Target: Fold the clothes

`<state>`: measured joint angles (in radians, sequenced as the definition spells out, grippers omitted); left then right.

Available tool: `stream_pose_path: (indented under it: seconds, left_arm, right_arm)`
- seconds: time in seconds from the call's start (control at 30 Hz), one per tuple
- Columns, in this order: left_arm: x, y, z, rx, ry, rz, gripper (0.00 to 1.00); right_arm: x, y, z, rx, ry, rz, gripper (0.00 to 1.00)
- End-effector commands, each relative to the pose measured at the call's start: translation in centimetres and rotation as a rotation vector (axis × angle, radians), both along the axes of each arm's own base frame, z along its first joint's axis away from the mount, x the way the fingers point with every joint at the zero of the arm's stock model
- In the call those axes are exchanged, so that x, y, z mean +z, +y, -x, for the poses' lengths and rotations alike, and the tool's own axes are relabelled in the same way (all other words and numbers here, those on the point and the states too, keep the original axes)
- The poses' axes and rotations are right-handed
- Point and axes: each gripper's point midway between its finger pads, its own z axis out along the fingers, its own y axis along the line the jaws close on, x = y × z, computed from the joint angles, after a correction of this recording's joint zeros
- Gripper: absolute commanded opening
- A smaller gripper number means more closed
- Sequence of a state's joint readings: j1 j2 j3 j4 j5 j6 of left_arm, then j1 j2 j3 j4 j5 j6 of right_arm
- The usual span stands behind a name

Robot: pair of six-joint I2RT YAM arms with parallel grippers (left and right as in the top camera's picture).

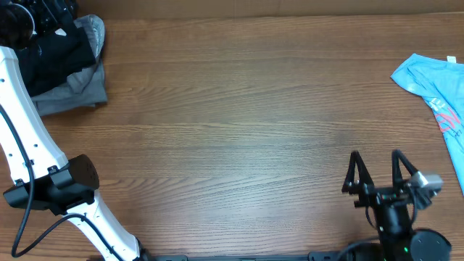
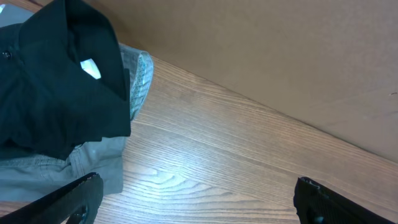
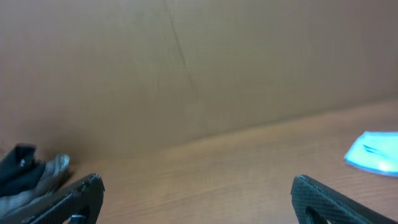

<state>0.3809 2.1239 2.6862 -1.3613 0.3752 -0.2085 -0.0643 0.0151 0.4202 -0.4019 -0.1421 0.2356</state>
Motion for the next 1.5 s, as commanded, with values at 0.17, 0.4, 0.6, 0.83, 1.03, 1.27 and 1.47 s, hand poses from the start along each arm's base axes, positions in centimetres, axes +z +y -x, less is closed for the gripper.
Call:
stream_pose_path:
  seconds: [0.17, 0.4, 0.6, 0.83, 1.03, 1.27, 1.47]
  left_arm:
    - [0.1, -0.2, -0.1, -0.003, -0.006, 0.014, 1.0]
    - [0.1, -0.2, -0.1, -0.003, -0.006, 0.014, 1.0]
    - [0.1, -0.1, -0.1, -0.001, -0.005, 0.012, 1.0]
    - [0.1, -0.1, -0.1, -0.001, -0.005, 0.012, 1.0]
    - [0.1, -0.1, -0.1, -0.001, -0.005, 0.012, 1.0]
    - [0.1, -0.2, -0.1, -0.003, -0.005, 0.012, 1.0]
    - [0.1, -0.2, -0.1, -0.003, -0.005, 0.012, 1.0]
  right_arm:
    - [-3.3, -0.2, -2.8, -0.02, -0.091, -0.008, 1.0]
    - [-5.6, -0.4, -3.7, -0.04, -0.098, -0.014, 1.0]
    - [-6.2, -0.4, -4.0, -0.041, -0.129, -0.015, 1.0]
    - [-8.8, 0.0, -4.3, -0.024, -0.023, -0.008, 1.0]
    - [-11.3, 0.4, -4.4, 0.0, 0.078, -0.004, 1.0]
    - [-11.3, 0.4, -4.4, 0.0, 0.078, -0.003, 1.0]
    - [-11.3, 0.4, -4.4, 0.0, 0.078, -0.003, 1.0]
